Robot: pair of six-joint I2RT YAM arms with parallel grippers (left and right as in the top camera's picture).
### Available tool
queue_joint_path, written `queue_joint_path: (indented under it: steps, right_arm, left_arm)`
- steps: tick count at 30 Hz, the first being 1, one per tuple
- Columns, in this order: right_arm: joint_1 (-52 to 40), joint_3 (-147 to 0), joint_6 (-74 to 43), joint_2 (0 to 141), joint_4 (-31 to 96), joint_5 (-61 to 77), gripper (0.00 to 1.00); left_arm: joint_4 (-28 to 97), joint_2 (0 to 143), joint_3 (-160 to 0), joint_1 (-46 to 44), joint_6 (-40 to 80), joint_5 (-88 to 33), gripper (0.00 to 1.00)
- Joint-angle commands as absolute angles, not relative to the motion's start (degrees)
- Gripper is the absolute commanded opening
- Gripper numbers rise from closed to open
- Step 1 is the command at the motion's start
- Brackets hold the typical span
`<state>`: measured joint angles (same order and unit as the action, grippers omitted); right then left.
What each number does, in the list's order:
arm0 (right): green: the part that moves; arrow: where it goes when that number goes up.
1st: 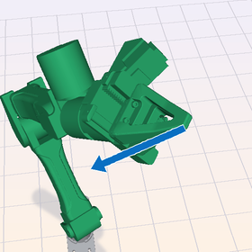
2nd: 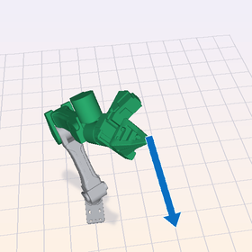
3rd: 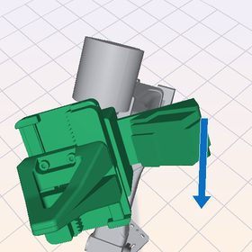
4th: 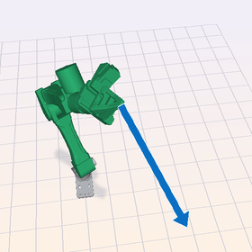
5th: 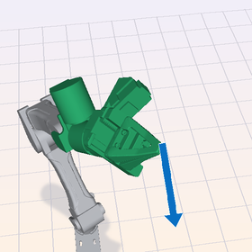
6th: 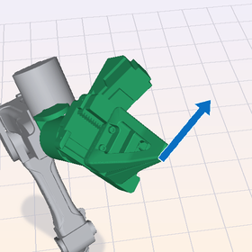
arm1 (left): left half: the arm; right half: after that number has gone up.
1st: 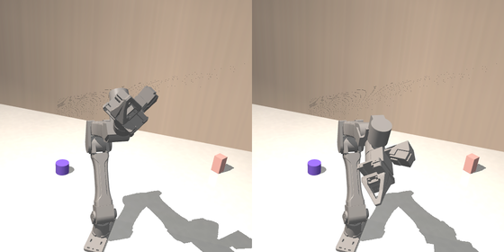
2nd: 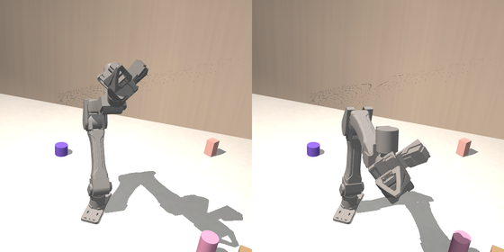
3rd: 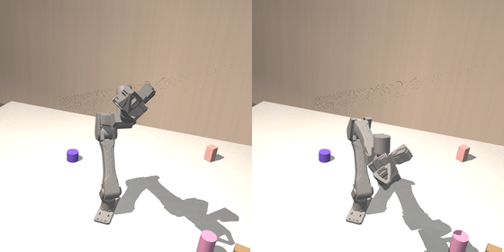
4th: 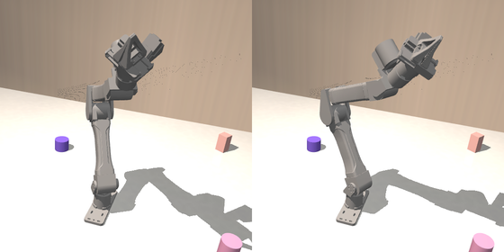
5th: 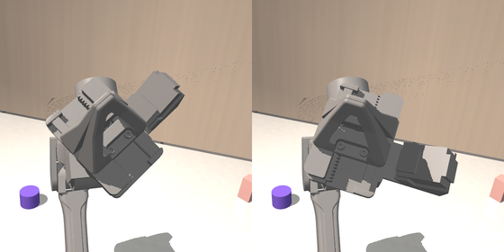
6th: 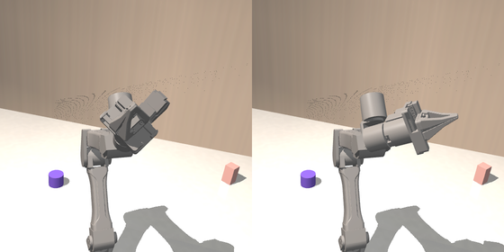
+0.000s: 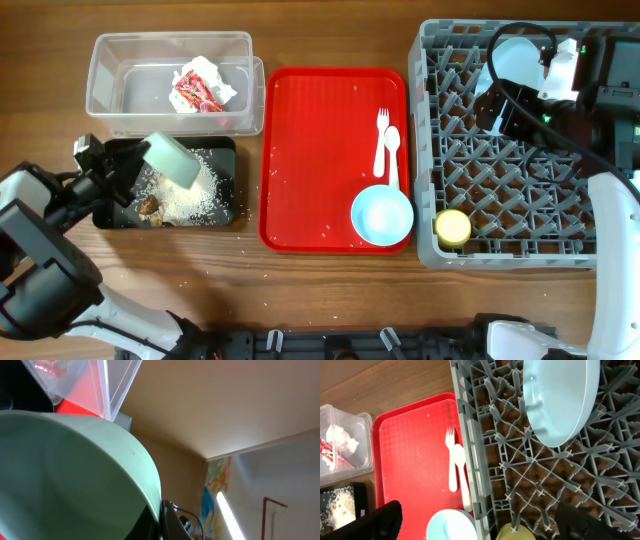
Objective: Sort waste into correct bins and load items into the dishwasher rack
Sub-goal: 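Grasp the green bowl with left gripper and tip scraps onto black tray, then set the green bowl on the red tray with left gripper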
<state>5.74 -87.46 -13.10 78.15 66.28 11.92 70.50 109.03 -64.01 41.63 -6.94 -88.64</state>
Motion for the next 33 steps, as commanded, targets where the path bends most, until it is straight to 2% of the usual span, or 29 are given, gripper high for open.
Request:
queue_joint_path:
  steps: [1, 5, 7, 12, 15, 18, 22, 26, 28, 33]
  right_arm:
    - [5.8, -88.1, -11.9, 78.2, 66.3, 11.6, 1.00]
    - [5.9, -88.1, -11.5, 78.2, 66.3, 11.6, 1.00]
    - [5.8, -88.1, -10.6, 78.2, 66.3, 11.6, 1.00]
    - [5.8, -88.1, -10.6, 78.2, 66.3, 12.1, 1.00]
    - [5.8, -88.1, -10.7, 78.2, 66.3, 12.1, 1.00]
    - [5.8, -88.1, -10.7, 78.2, 66.5, 12.1, 1.00]
    - [5.8, -88.1, -10.5, 78.2, 67.0, 13.9, 1.00]
    - [5.2, -88.1, -10.5, 78.2, 67.0, 16.0, 1.00]
    - [4.2, -88.1, -10.5, 78.2, 67.0, 16.4, 1.00]
    - [-0.1, -88.1, -10.7, 78.2, 66.9, 16.4, 1.00]
  left_arm:
    - [71.6, 109.2, -64.0, 41.7, -6.9, -90.4, 0.04]
    - [77.9, 105.7, -64.0, 39.7, -18.7, -90.2, 0.04]
    - [79.0, 101.8, -64.1, 37.6, -20.4, -88.8, 0.04]
    - [78.7, 92.8, -68.8, 27.7, -19.6, -82.1, 0.04]
    - [72.5, 90.5, -72.1, 20.9, -10.2, -76.3, 0.04]
    - [58.9, 88.7, -72.8, 10.8, 8.5, -63.2, 0.04]
    - [47.2, 88.5, -72.8, -4.6, 20.6, -49.9, 0.04]
    - [44.7, 91.2, -72.8, -24.9, 25.5, -12.1, 0.04]
    - [44.2, 93.9, -72.8, -31.0, 26.0, -2.9, 0.04]
    - [41.3, 103.3, -72.8, -39.6, 27.8, 1.1, 0.05]
